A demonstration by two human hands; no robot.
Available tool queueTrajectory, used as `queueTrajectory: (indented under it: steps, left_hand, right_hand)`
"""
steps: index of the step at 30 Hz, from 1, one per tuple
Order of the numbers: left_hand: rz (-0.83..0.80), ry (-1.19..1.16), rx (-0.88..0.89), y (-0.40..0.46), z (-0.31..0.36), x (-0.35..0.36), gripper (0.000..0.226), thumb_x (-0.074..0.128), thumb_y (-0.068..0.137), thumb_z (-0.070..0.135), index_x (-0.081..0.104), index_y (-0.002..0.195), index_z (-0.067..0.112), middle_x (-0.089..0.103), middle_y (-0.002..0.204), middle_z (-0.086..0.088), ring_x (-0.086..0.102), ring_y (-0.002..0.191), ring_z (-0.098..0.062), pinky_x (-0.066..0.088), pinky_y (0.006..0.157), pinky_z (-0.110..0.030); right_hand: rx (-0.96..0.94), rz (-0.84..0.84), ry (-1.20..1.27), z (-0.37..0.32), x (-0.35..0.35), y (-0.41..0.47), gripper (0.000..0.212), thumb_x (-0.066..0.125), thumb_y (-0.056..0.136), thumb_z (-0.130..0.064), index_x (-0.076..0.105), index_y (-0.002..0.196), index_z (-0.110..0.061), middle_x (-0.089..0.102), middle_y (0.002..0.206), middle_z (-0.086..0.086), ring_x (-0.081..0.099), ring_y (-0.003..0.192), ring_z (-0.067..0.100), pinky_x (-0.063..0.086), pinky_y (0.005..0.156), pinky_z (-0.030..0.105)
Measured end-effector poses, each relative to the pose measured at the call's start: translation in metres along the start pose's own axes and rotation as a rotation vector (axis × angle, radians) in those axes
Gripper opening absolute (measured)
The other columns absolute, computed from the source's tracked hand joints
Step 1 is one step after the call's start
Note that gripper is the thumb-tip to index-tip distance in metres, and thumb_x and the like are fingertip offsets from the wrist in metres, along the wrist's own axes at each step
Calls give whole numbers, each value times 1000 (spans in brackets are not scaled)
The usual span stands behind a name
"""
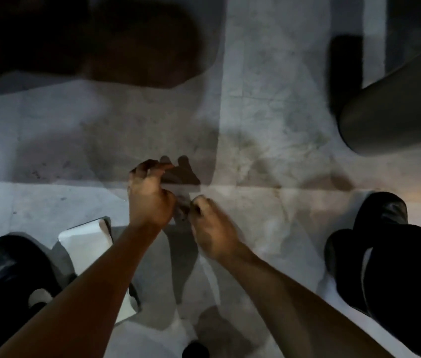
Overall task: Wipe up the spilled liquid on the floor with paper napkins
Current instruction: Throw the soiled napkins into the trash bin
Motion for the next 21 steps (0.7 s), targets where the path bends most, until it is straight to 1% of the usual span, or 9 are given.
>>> queueTrajectory:
  steps: [2, 4, 7, 9, 11, 14, 18, 20, 21]
  left_hand:
    - [-10, 12, 14, 2, 6, 0, 59, 32, 78, 29, 64, 127, 18, 59, 132, -12, 50, 129, -34, 44, 109, -51]
    - [-18, -25, 12, 3, 20, -2, 57, 34, 77, 30, 64, 124, 20, 61, 128, -10, 53, 125, -32, 47, 106, -51]
    - [-11, -162, 76, 2, 70, -2, 42, 45, 83, 28, 70, 115, 15, 70, 114, -10, 65, 107, -29, 52, 101, -45]
    - [9, -258, 135, 3, 125, 1, 39, 54, 81, 14, 71, 116, 12, 73, 113, -9, 70, 100, -28, 56, 96, -39]
    - [38, -400, 149, 1, 187, -2, 40, 55, 81, 8, 71, 117, 12, 74, 110, -3, 71, 91, -20, 58, 90, -28]
    - [100, -522, 277, -1, 283, -23, 38, 55, 83, 4, 70, 115, 15, 73, 101, 3, 68, 84, -7, 52, 80, -10]
    - [96, -648, 427, -1, 371, -56, 37, 55, 81, 6, 69, 113, 19, 69, 93, 6, 68, 84, -7, 54, 76, -17]
    - [103, -648, 441, -1, 395, -64, 35, 53, 79, 11, 67, 108, 25, 67, 87, 12, 67, 82, -6, 53, 75, -17]
    - [103, -649, 436, 0, 401, -65, 34, 51, 78, 13, 66, 105, 28, 66, 86, 12, 66, 80, -7, 54, 75, -17]
  right_hand:
    - [-7, -38, -120, 21, -7, -18, 15, 52, 98, -40, 59, 107, -29, 64, 103, 0, 62, 94, 21, 49, 89, 36]
    - [83, 52, -253, 70, -38, -40, 20, 54, 90, -47, 61, 97, -30, 67, 94, -2, 65, 88, 24, 53, 87, 45]
    - [341, 300, -240, 110, -131, -69, 23, 56, 90, -21, 73, 106, -21, 60, 106, 9, 62, 90, 27, 41, 80, 20]
    - [308, 491, -103, 106, -192, -77, 31, 61, 87, -10, 74, 114, -14, 56, 104, 11, 63, 85, 25, 43, 81, 16]
    - [204, 660, -19, 82, -242, -77, 31, 65, 89, -6, 73, 119, -12, 58, 106, 12, 63, 92, 24, 50, 89, 24]
    - [94, 932, -33, 47, -325, -86, 22, 69, 88, -5, 69, 109, -1, 60, 102, 20, 55, 95, 26, 43, 88, 27]
    - [116, 1305, -76, 39, -431, -114, 13, 72, 85, -11, 67, 94, -2, 60, 96, 20, 53, 86, 24, 37, 77, 23]
    - [279, 1292, -40, 66, -464, -114, 18, 67, 88, -19, 70, 100, -6, 60, 107, 18, 57, 90, 22, 42, 81, 22]
    - [385, 1187, -49, 81, -470, -110, 24, 61, 91, -27, 72, 102, -9, 61, 113, 17, 60, 95, 24, 45, 86, 25]
Point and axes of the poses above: each hand's wrist, its own y-axis towards the middle knuckle, its own x-axis out of the palm, z = x × y, the point moved 4 cm from there along y, towards the middle knuckle
